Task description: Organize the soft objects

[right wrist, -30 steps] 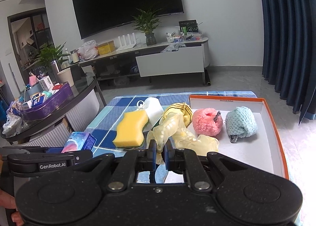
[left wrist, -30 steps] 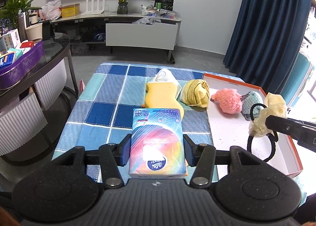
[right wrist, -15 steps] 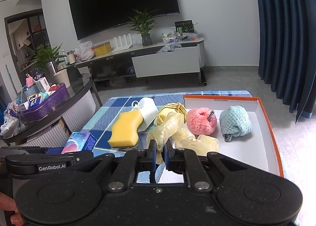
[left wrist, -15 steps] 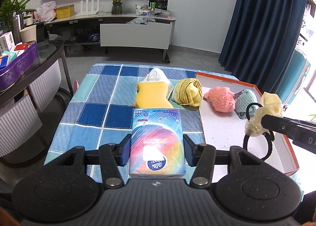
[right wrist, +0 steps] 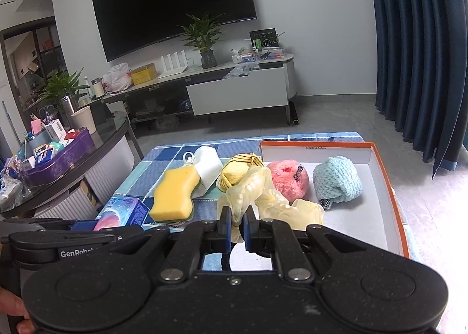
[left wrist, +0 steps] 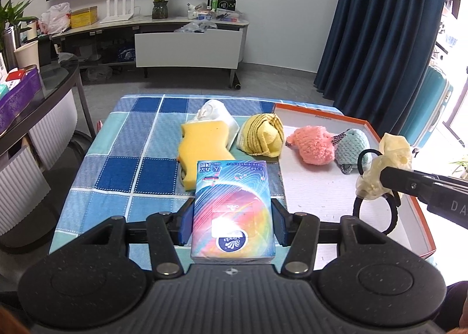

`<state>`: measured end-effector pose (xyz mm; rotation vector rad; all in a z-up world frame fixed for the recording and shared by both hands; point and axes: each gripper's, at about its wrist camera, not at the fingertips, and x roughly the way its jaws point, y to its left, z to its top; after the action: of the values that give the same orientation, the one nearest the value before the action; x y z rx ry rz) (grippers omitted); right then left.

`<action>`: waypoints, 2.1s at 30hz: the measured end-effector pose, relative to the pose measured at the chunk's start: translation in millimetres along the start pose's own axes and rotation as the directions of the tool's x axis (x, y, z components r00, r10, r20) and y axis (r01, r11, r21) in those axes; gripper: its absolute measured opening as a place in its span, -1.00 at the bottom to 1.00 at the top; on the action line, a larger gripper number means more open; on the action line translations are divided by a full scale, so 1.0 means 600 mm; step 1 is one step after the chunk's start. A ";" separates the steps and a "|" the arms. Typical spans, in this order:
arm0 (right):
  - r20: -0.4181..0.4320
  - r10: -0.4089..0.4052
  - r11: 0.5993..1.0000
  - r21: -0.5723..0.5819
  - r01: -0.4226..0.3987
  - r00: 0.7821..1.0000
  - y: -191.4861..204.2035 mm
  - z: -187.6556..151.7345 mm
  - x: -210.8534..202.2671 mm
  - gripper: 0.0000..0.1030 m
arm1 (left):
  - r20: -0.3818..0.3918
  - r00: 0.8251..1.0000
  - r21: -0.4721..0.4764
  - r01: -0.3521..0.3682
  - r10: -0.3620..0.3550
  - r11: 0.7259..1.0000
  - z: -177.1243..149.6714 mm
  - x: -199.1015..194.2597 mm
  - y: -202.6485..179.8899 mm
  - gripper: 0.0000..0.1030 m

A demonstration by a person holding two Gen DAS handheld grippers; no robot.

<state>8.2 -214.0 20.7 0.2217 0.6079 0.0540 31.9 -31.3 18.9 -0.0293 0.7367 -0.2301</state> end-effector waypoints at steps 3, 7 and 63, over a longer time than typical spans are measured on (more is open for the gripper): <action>0.000 -0.005 1.000 0.004 0.005 1.000 -0.005 0.005 -0.001 -0.80 | 0.002 1.000 0.004 0.008 -0.008 1.000 0.005 0.003 -0.009 0.03; 0.007 -0.016 1.000 0.010 0.016 1.000 -0.013 0.011 -0.005 -0.80 | 0.001 1.000 0.015 0.023 -0.023 1.000 0.011 0.008 -0.022 0.03; 0.023 -0.157 0.980 0.128 0.153 0.987 -0.168 0.045 -0.006 -0.79 | -0.084 0.982 0.142 0.182 -0.172 0.973 0.048 0.101 -0.179 0.03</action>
<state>19.5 -317.9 21.8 0.2960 0.5950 -0.1388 73.5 -150.8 11.6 0.0556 0.7871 -0.4583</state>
